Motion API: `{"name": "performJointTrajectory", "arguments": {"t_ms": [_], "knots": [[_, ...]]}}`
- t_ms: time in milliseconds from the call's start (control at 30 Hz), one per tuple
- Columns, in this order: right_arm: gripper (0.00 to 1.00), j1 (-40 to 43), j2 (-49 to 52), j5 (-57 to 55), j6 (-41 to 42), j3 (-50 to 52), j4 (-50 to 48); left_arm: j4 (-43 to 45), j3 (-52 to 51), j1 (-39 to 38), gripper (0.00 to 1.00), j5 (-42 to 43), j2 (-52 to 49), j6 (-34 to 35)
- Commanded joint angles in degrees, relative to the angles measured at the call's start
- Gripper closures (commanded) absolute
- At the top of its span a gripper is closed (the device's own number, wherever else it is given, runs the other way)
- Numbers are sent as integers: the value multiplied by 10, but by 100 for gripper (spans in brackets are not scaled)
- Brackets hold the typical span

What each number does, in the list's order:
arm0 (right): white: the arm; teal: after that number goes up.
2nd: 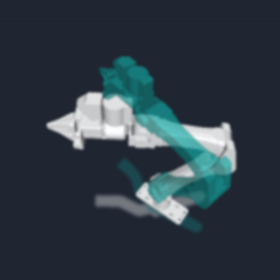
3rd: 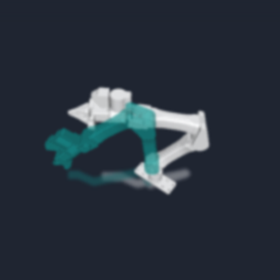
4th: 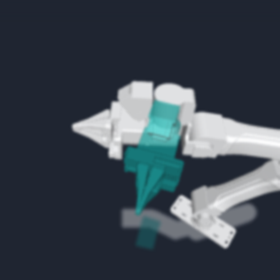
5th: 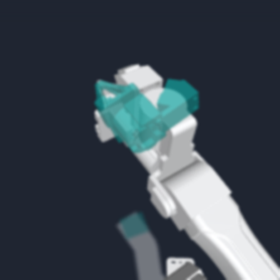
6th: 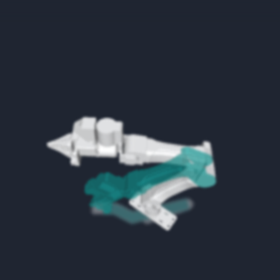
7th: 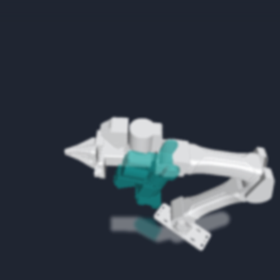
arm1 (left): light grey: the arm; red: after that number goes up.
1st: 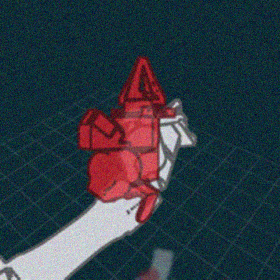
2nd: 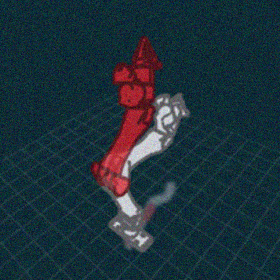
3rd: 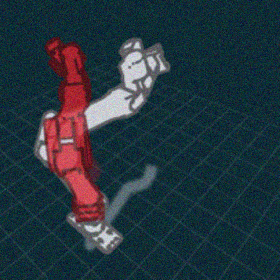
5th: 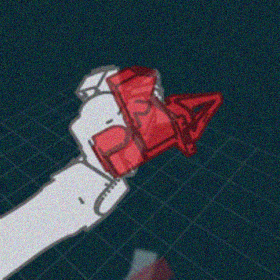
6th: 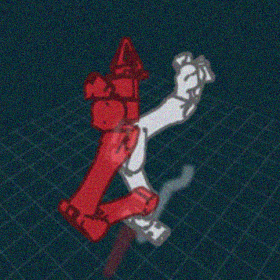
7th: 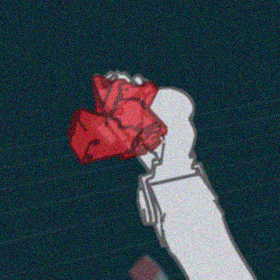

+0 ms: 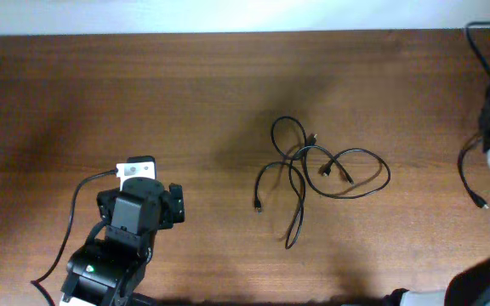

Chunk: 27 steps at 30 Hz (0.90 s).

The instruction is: Untangle cables

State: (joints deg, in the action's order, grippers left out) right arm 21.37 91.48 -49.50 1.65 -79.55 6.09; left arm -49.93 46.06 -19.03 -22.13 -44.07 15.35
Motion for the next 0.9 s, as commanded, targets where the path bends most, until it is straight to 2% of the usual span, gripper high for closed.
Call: {"name": "performJointTrajectory", "arguments": {"t_ms": [0,100,167,200,233,300,333,567,767,867], "knots": [[96,55,58,65,-3,-7,50,1,2,3,1,-6,3,-9],[96,84,103,137,28,-7,114,1,2,3,1,-6,3,-9],[96,90,113,234,40,-7,151,1,2,3,1,-6,3,-9],[77,90,113,276,40,-7,158,1,2,3,1,-6,3,-9],[45,90,113,316,40,-7,166,1,2,3,1,-6,3,-9],[18,90,113,375,40,-7,204,1,2,3,1,-6,3,-9],[12,90,113,405,40,-7,231,1,2,3,1,-6,3,-9],[9,90,107,630,39,-10,375,1,2,3,1,-6,3,-9],[5,67,-13,660,31,-60,459,1,2,3,1,-6,3,-9],[5,22,-21,705,31,-59,542,1,2,3,1,-6,3,-9]]}}
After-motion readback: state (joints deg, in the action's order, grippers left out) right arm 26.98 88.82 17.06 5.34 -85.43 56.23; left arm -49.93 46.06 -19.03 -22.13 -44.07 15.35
